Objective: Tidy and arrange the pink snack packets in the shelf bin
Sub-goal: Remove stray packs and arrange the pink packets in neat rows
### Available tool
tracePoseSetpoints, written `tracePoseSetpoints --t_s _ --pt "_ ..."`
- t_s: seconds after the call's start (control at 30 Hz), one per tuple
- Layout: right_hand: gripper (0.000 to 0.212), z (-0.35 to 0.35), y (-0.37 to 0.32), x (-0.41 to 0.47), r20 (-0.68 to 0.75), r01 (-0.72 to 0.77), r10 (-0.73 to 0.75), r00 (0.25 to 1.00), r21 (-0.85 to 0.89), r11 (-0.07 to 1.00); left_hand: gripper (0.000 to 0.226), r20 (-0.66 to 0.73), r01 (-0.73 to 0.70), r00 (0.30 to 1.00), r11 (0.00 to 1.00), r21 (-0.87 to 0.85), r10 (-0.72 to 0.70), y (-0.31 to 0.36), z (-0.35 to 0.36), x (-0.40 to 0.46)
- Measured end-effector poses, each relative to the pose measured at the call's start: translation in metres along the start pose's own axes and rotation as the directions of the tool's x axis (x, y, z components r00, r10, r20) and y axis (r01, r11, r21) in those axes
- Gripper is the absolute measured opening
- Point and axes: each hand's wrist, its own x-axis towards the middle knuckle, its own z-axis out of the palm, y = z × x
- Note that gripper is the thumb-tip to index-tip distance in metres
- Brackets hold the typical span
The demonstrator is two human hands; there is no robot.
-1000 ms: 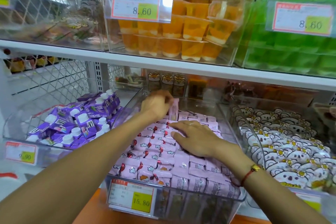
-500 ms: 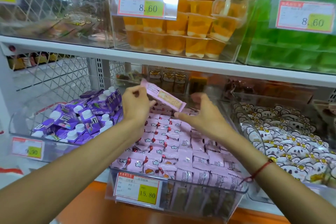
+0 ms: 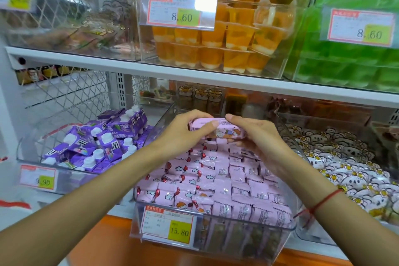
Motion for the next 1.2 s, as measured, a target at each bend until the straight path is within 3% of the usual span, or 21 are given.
tracePoseSetpoints --t_s 0.1,0.2,0.3,0.37,0.43,0.5,0.53,0.6,0.67,0.77,0.83,0.93,1.0,1.2 --pt "0.041 -0.002 -0.002 0.000 0.099 -0.099 0.083 0.992 0.168 0.981 0.030 -0.043 0.048 0.998 0.998 -0.041 -0.050 -0.001 0.000 0.001" --pt "0.035 -0.003 -0.005 0.001 0.157 -0.030 0.007 0.988 0.144 0.989 0.041 -0.084 0.188 0.976 0.975 -0.123 -0.199 -0.004 0.003 0.003" --pt "0.037 0.003 -0.001 0.001 0.092 0.078 -0.086 0.992 0.093 0.993 0.045 -0.083 0.217 0.968 0.956 -0.197 -0.237 -0.003 0.010 0.002" --pt "0.027 0.006 0.005 0.000 0.019 0.135 -0.136 0.990 0.044 0.990 0.043 -0.103 0.178 0.975 0.971 -0.161 -0.196 -0.004 0.014 0.003" --pt "0.018 0.006 0.008 0.004 -0.098 0.138 -0.138 0.986 -0.003 0.990 0.037 -0.124 0.120 0.985 0.992 -0.027 -0.122 -0.009 0.014 0.004" --pt "0.025 0.003 0.010 0.017 -0.271 0.090 -0.084 0.959 0.009 0.996 0.040 -0.088 0.050 0.996 0.976 0.211 -0.031 -0.017 0.009 0.004" --pt "0.031 0.002 0.010 0.024 -0.347 0.063 -0.046 0.937 0.037 0.997 0.043 -0.038 0.005 0.999 0.938 0.346 0.009 -0.021 0.007 0.004" --pt "0.022 0.003 0.012 0.036 -0.438 0.047 -0.024 0.899 0.042 0.998 0.045 0.075 -0.089 0.996 0.835 0.544 0.057 -0.029 0.004 0.002" --pt "0.015 0.010 0.014 0.044 -0.453 0.044 -0.079 0.888 -0.087 0.995 0.041 0.165 -0.163 0.984 0.729 0.665 0.070 -0.037 0.004 0.001" --pt "0.023 0.021 0.020 0.051 -0.363 0.065 -0.248 0.898 -0.449 0.891 0.038 0.247 -0.206 0.969 0.624 0.754 0.021 -0.043 0.003 0.002" --pt "0.032 0.020 0.019 0.056 -0.197 0.135 -0.311 0.930 -0.603 0.787 0.040 0.265 -0.201 0.964 0.619 0.759 -0.012 -0.046 0.002 0.004" --pt "0.030 0.013 0.008 0.062 0.094 0.280 -0.309 0.946 -0.719 0.636 0.041 0.276 -0.195 0.960 0.626 0.755 -0.035 -0.049 0.001 0.006" --pt "0.032 0.010 -0.001 0.066 0.216 0.355 -0.307 0.927 -0.774 0.525 0.041 0.278 -0.189 0.960 0.628 0.755 -0.045 -0.049 0.001 0.007" --pt "0.022 0.024 0.010 0.074 0.328 0.373 -0.188 0.926 -0.872 0.317 0.041 0.282 -0.189 0.958 0.630 0.754 -0.051 -0.048 0.001 0.006"
